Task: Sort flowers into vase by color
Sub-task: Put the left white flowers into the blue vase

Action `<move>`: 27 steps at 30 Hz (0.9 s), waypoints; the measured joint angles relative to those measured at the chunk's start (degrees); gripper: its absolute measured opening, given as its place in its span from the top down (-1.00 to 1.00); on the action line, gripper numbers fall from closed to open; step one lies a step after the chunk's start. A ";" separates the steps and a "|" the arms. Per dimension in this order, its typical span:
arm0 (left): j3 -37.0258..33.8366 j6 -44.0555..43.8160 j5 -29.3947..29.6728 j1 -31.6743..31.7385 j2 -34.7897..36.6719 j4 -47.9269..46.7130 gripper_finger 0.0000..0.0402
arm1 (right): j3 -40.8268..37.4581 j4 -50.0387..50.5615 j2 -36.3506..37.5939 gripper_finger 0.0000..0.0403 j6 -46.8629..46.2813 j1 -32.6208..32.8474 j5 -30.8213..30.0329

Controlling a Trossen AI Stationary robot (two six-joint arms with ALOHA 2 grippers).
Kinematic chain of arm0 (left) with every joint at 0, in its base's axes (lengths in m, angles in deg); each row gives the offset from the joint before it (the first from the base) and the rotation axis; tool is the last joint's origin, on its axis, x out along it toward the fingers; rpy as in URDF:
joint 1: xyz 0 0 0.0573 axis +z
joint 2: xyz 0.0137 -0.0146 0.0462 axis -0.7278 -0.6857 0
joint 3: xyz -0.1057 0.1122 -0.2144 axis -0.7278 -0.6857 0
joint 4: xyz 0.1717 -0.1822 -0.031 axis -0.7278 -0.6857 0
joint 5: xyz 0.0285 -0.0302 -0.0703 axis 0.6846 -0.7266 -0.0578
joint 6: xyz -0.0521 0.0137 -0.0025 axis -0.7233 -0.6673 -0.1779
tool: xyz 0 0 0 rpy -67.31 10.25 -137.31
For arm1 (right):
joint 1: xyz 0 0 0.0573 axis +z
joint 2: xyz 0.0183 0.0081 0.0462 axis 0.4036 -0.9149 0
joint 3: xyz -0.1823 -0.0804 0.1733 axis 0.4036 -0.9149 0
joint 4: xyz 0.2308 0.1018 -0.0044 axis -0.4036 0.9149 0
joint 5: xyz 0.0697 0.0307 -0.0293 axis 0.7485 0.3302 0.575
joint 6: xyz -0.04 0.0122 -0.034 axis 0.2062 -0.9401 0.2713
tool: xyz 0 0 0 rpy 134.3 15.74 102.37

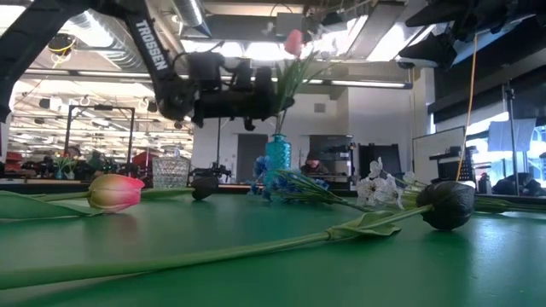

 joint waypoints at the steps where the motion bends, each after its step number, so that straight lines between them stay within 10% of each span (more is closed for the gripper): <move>1: -0.98 0.00 -0.59 0.17 0.00 1.64 0.97 | 0.00 -0.12 0.02 -0.57 0.02 0.00 -0.36; 11: -4.35 0.46 -1.73 0.31 0.02 3.05 0.94 | 0.00 -1.57 0.00 -0.57 0.02 -0.02 -1.44; 27: -4.35 1.52 -2.91 -0.35 0.06 -5.99 0.35 | 0.00 -2.55 0.02 -0.57 0.04 -0.02 -1.40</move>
